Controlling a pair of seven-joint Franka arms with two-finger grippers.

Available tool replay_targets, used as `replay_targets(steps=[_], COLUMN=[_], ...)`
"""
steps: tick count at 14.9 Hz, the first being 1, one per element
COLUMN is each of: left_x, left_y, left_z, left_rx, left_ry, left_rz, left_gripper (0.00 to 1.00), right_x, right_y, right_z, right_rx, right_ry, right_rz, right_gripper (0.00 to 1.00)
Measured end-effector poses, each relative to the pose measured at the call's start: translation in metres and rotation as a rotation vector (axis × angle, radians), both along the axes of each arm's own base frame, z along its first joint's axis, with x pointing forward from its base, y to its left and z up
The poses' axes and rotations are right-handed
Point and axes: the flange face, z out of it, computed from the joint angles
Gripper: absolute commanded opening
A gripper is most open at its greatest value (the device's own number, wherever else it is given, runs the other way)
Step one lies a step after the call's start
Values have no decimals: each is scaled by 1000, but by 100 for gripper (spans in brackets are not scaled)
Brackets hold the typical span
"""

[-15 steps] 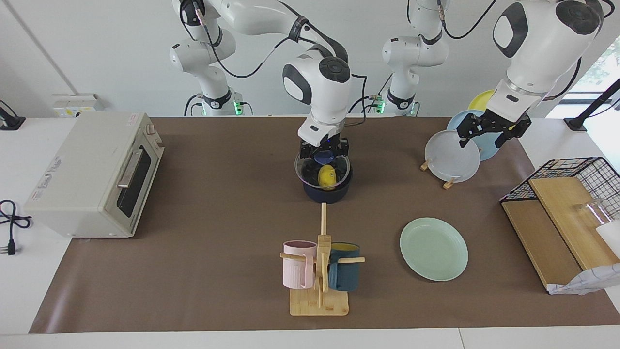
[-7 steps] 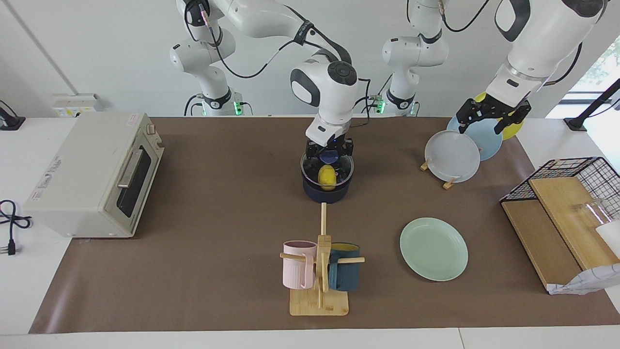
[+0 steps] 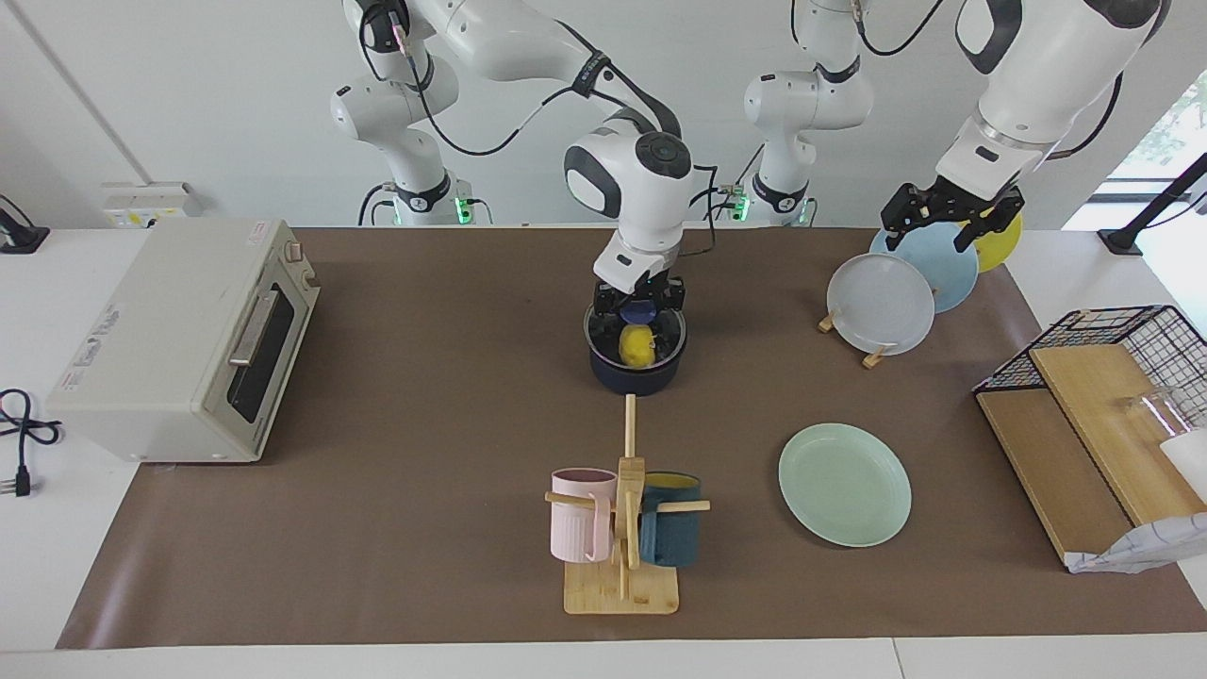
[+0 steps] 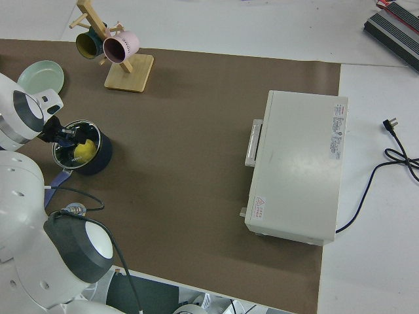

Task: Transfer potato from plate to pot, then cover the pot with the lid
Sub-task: 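Lower the glass lid onto the pot with the right gripper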

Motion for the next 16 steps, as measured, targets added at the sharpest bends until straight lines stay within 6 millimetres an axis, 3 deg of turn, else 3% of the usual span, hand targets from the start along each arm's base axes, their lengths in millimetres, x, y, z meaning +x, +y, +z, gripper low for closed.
replay_targets(steps=[5,16], left_x=[8,8], left_y=[3,0], left_z=[26,19], left_rx=[-7,2], left_ry=[-27,-14], left_rz=[9,-15], left_gripper=[100,100], right_x=[0,-1], right_y=[0,0], right_z=[-3,-7], right_rx=[6,12], right_ry=[-5,-11], right_rz=[1,2], right_gripper=[0,0])
